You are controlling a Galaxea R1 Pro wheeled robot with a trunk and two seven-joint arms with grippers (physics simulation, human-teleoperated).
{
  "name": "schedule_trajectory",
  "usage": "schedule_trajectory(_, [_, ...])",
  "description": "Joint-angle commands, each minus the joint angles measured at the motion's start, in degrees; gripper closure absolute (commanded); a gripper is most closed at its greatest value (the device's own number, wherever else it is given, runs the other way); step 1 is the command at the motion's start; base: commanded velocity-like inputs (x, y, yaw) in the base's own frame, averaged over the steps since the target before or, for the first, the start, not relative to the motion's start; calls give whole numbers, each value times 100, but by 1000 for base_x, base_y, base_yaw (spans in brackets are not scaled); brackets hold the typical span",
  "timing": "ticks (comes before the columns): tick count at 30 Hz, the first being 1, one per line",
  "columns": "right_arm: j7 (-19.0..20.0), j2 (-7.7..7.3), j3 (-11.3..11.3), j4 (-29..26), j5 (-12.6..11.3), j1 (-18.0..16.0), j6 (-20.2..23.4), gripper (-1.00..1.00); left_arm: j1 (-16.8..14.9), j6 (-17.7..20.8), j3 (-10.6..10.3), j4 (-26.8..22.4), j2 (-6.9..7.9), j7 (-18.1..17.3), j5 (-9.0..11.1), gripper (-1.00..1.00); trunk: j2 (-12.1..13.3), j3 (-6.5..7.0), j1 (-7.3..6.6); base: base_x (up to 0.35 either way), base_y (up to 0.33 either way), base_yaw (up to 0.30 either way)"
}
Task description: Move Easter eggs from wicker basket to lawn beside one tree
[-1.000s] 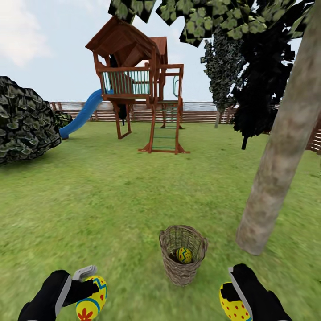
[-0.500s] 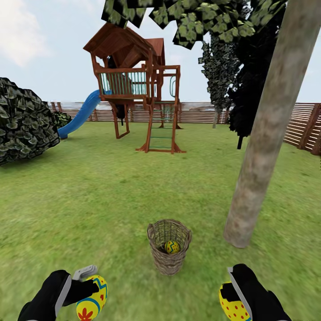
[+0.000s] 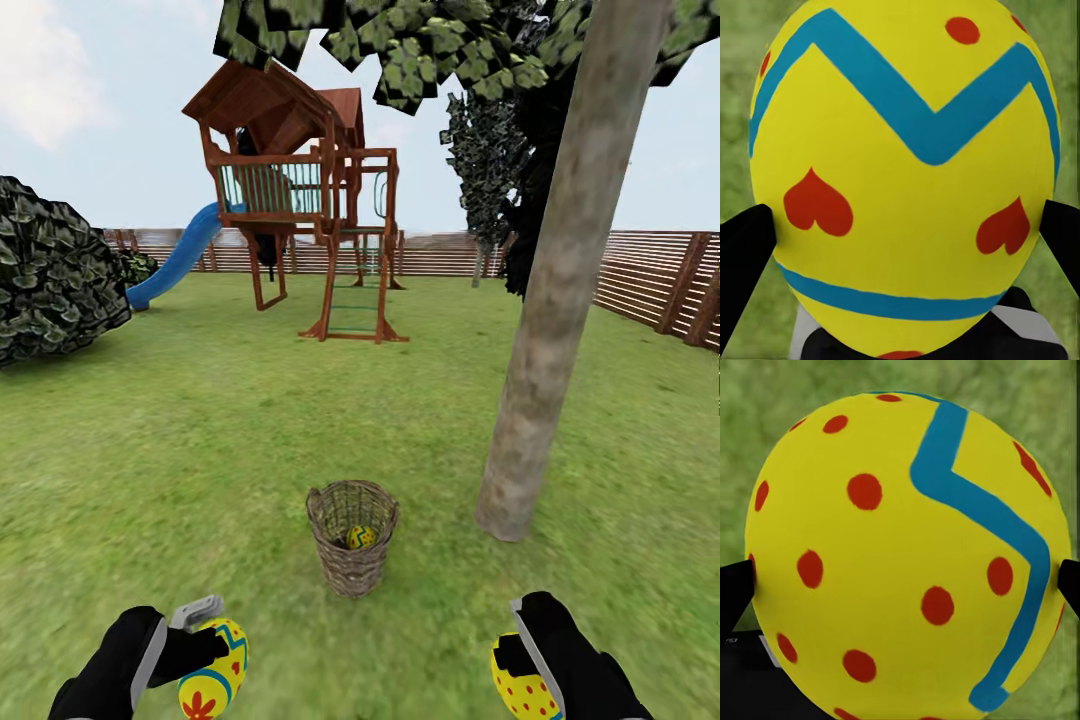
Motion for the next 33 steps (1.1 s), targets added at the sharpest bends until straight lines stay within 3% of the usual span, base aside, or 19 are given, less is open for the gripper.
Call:
schedule_trajectory(1, [-5,-6,23,-4,20,-2,26,100,-4,30,20,-8,-5,-31,-22,100,-6,-8,-2,-173,-309,0])
schedule_trajectory(8, [-5,-11,20,-4,19,-6,24,100,-4,30,28,27,3,-31,-6,100,-6,-6,-2,-24,-334,-13])
schedule_trajectory(19, [-5,-6,23,-4,29,-4,22,100,-4,30,31,35,1,-31,-13,100,-6,58,-2,0,-339,-213])
schedule_trajectory(26, [-4,-16,23,-4,13,-3,22,100,-4,30,30,88,-2,-39,-12,100,-6,62,-2,0,-339,-23])
schedule_trajectory(31, [-4,-23,23,-4,6,-2,26,100,-4,30,59,19,61,-269,2,100,-6,62,-2,0,-339,0])
schedule_trajectory(33, [-3,-24,23,-4,5,-2,25,100,-4,30,60,-52,156,-347,6,100,-6,62,-2,0,-338,0])
